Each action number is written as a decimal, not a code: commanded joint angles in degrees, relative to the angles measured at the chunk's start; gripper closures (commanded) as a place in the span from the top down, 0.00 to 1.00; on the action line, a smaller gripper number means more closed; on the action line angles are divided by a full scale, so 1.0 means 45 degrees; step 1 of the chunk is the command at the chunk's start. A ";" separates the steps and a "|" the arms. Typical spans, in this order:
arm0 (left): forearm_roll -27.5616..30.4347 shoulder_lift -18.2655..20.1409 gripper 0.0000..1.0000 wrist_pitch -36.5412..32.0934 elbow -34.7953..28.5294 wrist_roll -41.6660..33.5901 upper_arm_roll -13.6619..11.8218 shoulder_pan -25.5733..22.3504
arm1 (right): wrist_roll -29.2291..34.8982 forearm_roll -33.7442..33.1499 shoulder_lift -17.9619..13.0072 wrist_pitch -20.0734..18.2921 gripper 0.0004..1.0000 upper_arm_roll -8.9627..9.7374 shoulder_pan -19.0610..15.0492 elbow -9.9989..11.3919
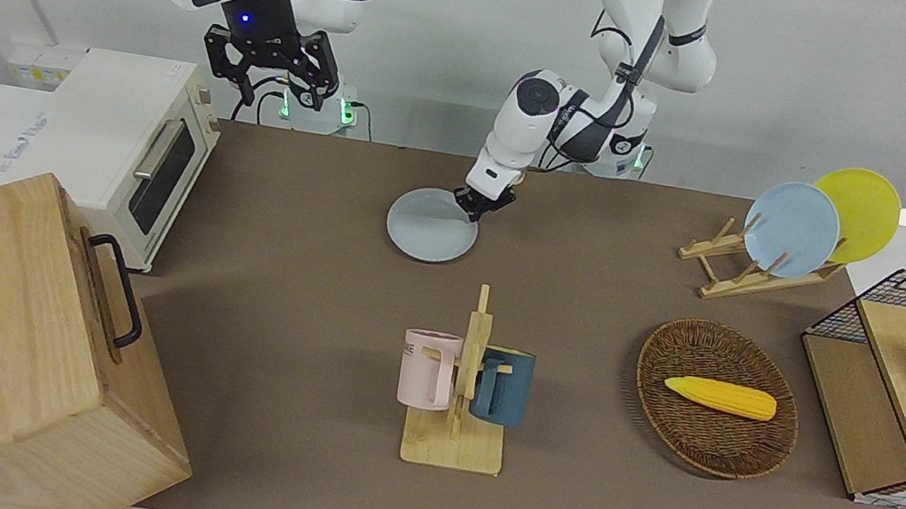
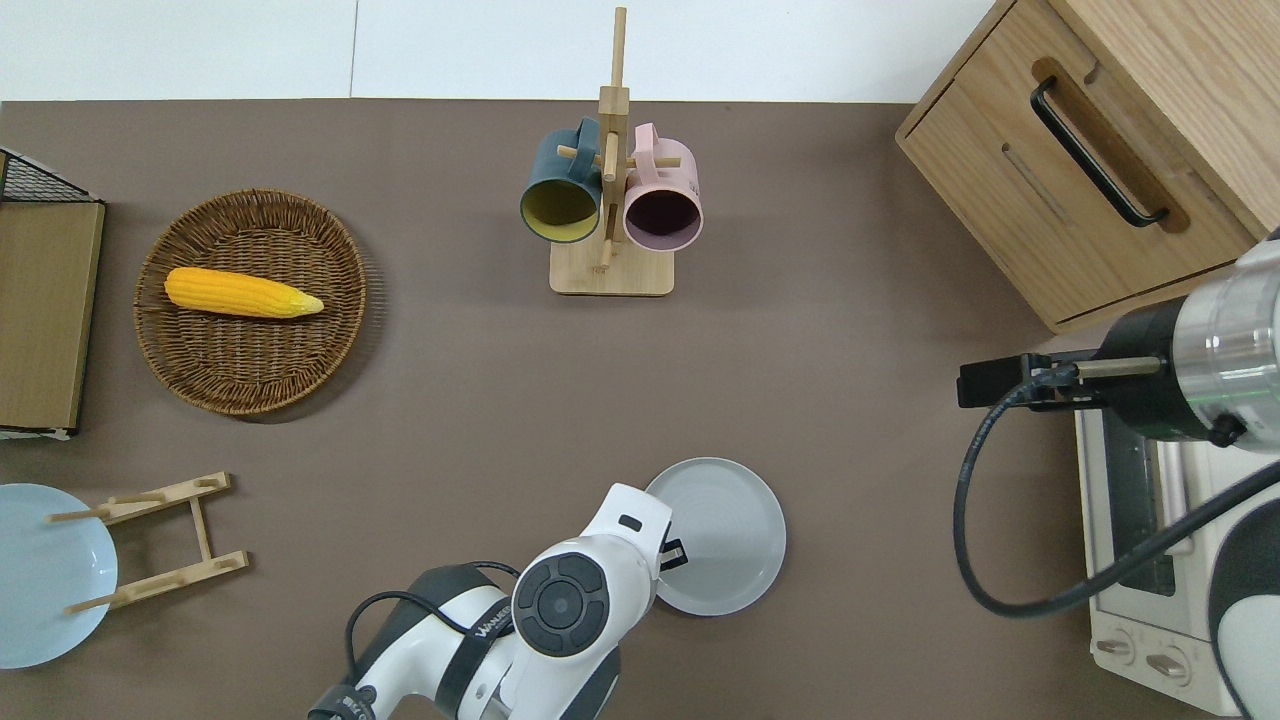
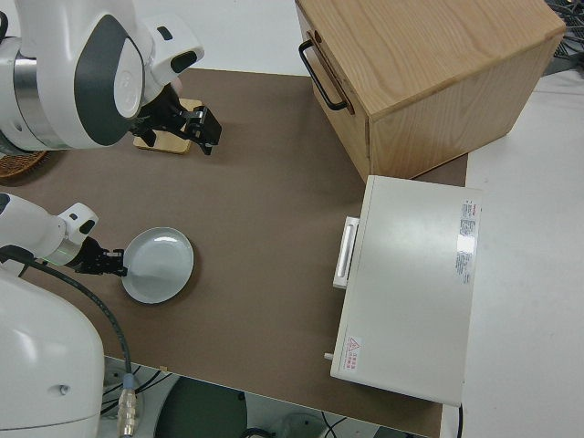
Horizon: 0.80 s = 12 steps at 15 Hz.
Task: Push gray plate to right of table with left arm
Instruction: 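Keep pushing the gray plate farther across the table with the left gripper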
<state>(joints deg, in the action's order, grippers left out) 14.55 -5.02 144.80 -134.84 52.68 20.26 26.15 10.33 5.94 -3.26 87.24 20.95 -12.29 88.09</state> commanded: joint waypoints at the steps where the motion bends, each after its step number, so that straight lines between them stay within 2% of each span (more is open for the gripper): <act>1: 0.0008 -0.0779 0.00 0.0615 0.0491 0.0559 -0.0049 0.0575 | 0.0028 0.0204 0.0080 -0.0069 1.00 0.0051 -0.0082 -0.0181; 6: -0.0070 -0.1383 0.00 0.0635 0.0998 0.0831 -0.0069 0.0790 | 0.0028 0.0204 0.0080 -0.0069 1.00 0.0051 -0.0082 -0.0181; 12: -0.0109 -0.1540 0.00 0.0635 0.1232 0.0988 -0.0069 0.1083 | 0.0028 0.0204 0.0080 -0.0069 1.00 0.0051 -0.0082 -0.0181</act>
<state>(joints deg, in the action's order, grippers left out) 14.55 -8.62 146.56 -131.10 55.30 20.35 29.32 10.33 5.94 -3.26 87.24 20.95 -12.29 88.09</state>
